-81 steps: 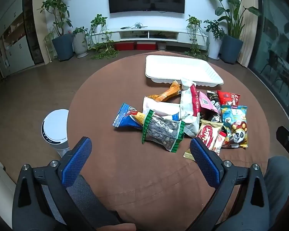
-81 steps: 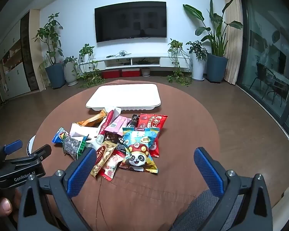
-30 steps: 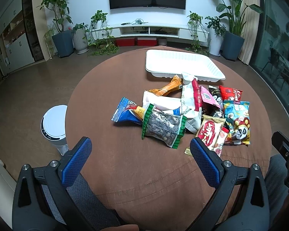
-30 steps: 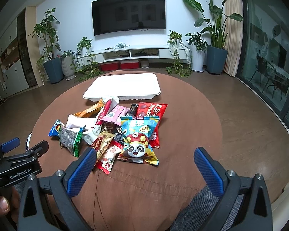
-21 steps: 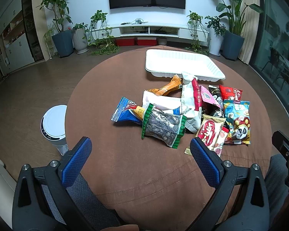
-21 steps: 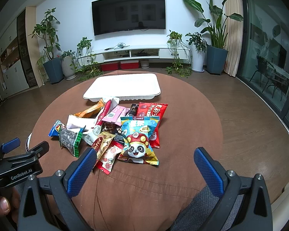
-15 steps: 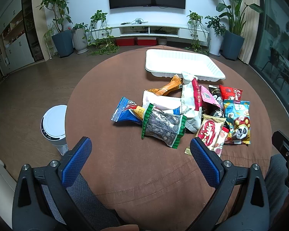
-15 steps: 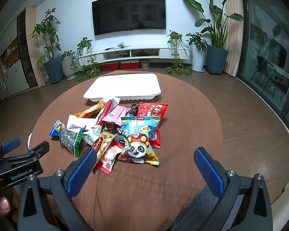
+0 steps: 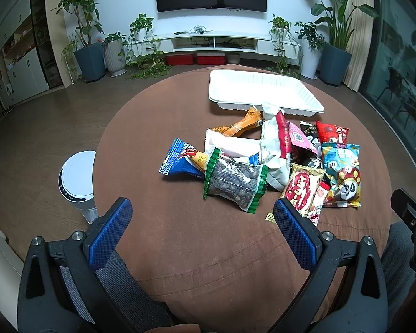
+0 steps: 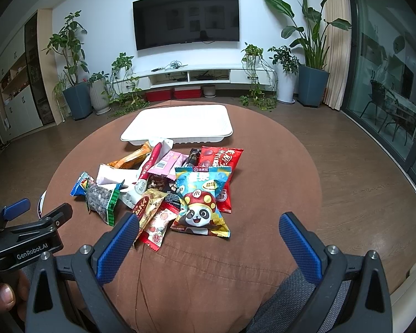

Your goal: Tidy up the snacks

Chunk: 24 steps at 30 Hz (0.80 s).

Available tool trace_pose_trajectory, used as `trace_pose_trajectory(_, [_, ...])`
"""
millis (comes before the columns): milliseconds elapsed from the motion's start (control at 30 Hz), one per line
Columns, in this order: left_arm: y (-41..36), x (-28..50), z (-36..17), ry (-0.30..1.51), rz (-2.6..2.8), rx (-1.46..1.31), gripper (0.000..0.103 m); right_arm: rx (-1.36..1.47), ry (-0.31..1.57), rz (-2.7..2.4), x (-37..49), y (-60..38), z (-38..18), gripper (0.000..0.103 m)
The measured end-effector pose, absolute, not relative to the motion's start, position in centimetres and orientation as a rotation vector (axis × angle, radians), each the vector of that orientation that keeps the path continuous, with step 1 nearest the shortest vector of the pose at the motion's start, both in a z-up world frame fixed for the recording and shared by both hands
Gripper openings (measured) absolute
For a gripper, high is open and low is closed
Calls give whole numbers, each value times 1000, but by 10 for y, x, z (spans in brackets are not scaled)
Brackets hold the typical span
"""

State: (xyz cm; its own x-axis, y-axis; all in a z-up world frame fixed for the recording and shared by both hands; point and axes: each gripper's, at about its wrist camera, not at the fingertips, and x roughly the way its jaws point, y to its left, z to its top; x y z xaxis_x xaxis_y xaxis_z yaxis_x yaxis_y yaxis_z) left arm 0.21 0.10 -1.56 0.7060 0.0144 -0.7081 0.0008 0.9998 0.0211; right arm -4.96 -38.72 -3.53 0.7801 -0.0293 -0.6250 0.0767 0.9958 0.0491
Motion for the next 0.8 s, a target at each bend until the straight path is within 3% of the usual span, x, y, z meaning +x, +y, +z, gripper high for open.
trace_pose_trajectory(633, [2, 6, -20, 809, -5, 16, 103, 76, 677, -56, -49, -388, -35, 103])
trace_pose_trajectory(800, [18, 8, -23, 808, -127, -97, 103, 90, 669, -47, -50, -388, -36, 103])
